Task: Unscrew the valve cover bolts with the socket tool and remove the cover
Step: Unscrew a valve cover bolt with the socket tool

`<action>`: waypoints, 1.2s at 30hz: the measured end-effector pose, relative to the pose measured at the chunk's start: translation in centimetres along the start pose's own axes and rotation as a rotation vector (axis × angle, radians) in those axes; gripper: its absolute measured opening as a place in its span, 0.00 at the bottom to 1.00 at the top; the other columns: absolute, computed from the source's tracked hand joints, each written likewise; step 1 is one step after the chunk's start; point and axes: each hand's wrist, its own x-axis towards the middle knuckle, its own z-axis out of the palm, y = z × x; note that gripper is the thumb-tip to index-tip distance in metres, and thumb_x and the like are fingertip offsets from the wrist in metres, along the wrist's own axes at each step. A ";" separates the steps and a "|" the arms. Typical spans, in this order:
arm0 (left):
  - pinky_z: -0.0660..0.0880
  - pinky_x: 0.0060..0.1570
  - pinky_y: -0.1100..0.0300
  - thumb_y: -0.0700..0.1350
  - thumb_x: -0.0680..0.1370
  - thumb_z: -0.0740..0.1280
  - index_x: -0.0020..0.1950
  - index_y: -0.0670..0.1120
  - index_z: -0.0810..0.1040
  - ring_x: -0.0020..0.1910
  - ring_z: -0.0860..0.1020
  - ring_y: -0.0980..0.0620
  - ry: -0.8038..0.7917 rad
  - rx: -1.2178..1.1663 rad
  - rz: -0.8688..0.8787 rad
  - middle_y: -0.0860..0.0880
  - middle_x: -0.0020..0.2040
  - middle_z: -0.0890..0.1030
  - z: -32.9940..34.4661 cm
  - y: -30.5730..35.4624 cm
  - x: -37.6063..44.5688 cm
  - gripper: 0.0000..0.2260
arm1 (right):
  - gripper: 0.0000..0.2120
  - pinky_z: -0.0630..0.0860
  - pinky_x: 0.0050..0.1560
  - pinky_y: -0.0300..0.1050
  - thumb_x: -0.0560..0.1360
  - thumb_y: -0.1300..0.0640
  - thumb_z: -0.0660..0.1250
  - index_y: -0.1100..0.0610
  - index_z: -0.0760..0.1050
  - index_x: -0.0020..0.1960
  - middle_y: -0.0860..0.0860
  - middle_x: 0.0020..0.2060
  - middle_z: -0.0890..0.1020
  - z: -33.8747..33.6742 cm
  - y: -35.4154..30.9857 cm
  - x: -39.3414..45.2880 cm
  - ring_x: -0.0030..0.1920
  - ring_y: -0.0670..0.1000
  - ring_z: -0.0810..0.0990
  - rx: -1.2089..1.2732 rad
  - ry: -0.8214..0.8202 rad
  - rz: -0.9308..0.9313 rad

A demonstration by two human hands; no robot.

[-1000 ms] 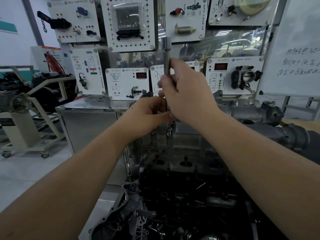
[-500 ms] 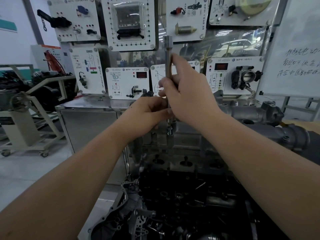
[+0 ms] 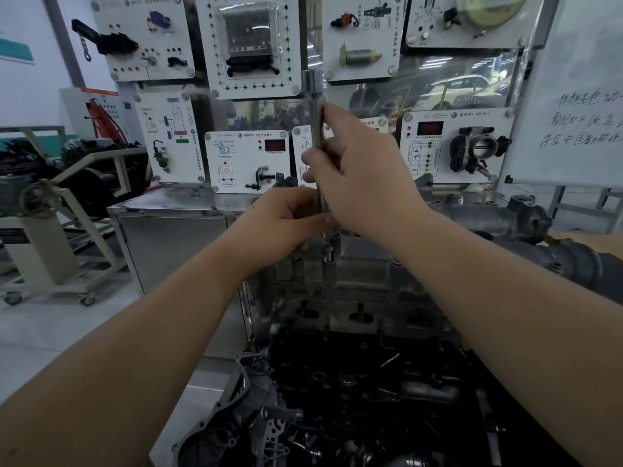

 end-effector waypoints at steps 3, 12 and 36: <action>0.79 0.39 0.53 0.45 0.80 0.72 0.55 0.45 0.84 0.36 0.80 0.48 0.008 0.011 -0.001 0.42 0.44 0.86 0.0 0.3 -0.1 0.06 | 0.23 0.81 0.39 0.53 0.81 0.60 0.61 0.53 0.63 0.75 0.54 0.39 0.84 0.1 0.2 -0.3 0.36 0.50 0.83 0.046 0.031 0.006; 0.78 0.53 0.37 0.52 0.73 0.75 0.54 0.44 0.82 0.50 0.82 0.37 0.048 0.042 0.050 0.40 0.49 0.85 0.3 0.6 -0.3 0.15 | 0.14 0.71 0.43 0.24 0.79 0.49 0.71 0.51 0.80 0.63 0.38 0.40 0.78 0.4 0.0 0.0 0.40 0.35 0.77 0.026 0.071 -0.004; 0.77 0.35 0.61 0.43 0.79 0.73 0.55 0.45 0.84 0.32 0.78 0.53 0.023 0.001 0.013 0.42 0.48 0.86 0.2 -0.2 0.1 0.06 | 0.12 0.83 0.46 0.51 0.84 0.57 0.60 0.54 0.72 0.67 0.49 0.43 0.85 -0.6 -0.3 0.1 0.43 0.49 0.85 0.037 -0.050 0.033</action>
